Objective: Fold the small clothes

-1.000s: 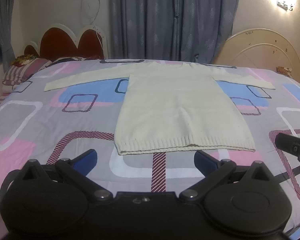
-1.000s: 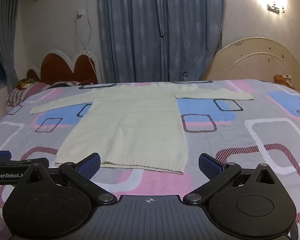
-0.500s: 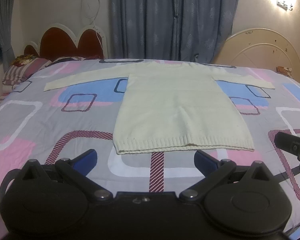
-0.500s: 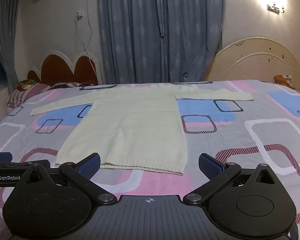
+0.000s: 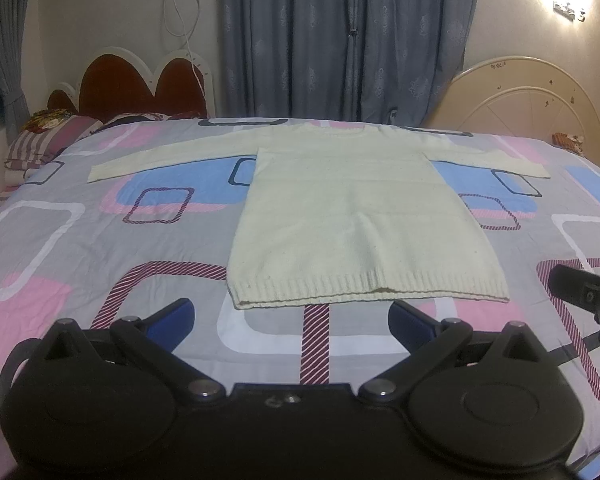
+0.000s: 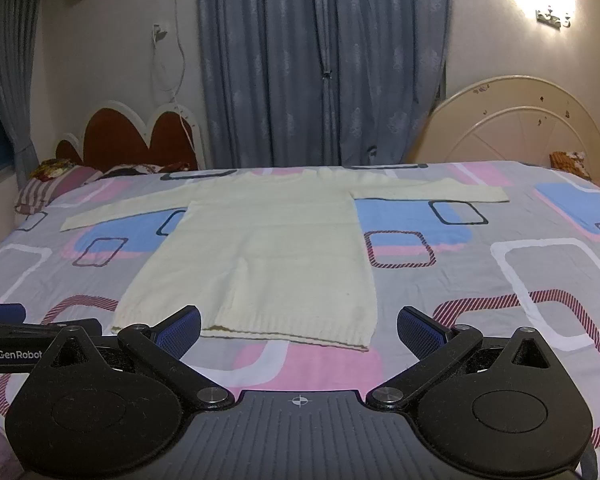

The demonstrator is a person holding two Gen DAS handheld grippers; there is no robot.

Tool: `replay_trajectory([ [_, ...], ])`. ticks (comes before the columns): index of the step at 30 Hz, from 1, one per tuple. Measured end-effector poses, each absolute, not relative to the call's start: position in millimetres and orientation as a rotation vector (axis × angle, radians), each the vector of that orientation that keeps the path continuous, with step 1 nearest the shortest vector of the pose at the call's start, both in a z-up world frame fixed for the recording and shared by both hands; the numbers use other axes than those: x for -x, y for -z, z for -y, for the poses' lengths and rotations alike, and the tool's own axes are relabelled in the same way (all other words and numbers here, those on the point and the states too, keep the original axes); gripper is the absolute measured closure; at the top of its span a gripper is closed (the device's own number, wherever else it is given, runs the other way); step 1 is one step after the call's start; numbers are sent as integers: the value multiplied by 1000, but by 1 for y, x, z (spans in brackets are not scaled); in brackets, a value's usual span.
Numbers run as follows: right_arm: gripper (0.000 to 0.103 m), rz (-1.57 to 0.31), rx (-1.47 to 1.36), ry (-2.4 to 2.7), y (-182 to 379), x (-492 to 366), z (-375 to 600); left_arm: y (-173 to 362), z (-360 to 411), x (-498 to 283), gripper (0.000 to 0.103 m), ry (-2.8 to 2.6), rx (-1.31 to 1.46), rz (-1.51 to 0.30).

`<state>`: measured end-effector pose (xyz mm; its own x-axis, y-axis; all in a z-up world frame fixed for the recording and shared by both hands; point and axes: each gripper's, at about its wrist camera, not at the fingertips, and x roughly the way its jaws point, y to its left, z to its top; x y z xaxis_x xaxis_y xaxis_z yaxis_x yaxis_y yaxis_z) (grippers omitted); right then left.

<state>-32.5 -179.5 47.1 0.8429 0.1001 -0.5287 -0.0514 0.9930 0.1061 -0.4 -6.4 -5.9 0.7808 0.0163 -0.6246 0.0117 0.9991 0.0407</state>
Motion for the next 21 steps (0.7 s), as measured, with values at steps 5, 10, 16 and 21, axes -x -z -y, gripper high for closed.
replay_trajectory([
  [5,0,-563,-90,-77,-48,32,179,5,6,1,0,5,-46,-672],
  [10,0,-562,-86,-77,-48,33,177,4,5,0,0,6,-46,-671],
  [16,0,-564,-84,-83,-48,33,177,3,6,0,0,4,-46,-672],
  [21,0,-566,-82,-85,-48,33,176,3,5,0,0,2,-46,-674],
])
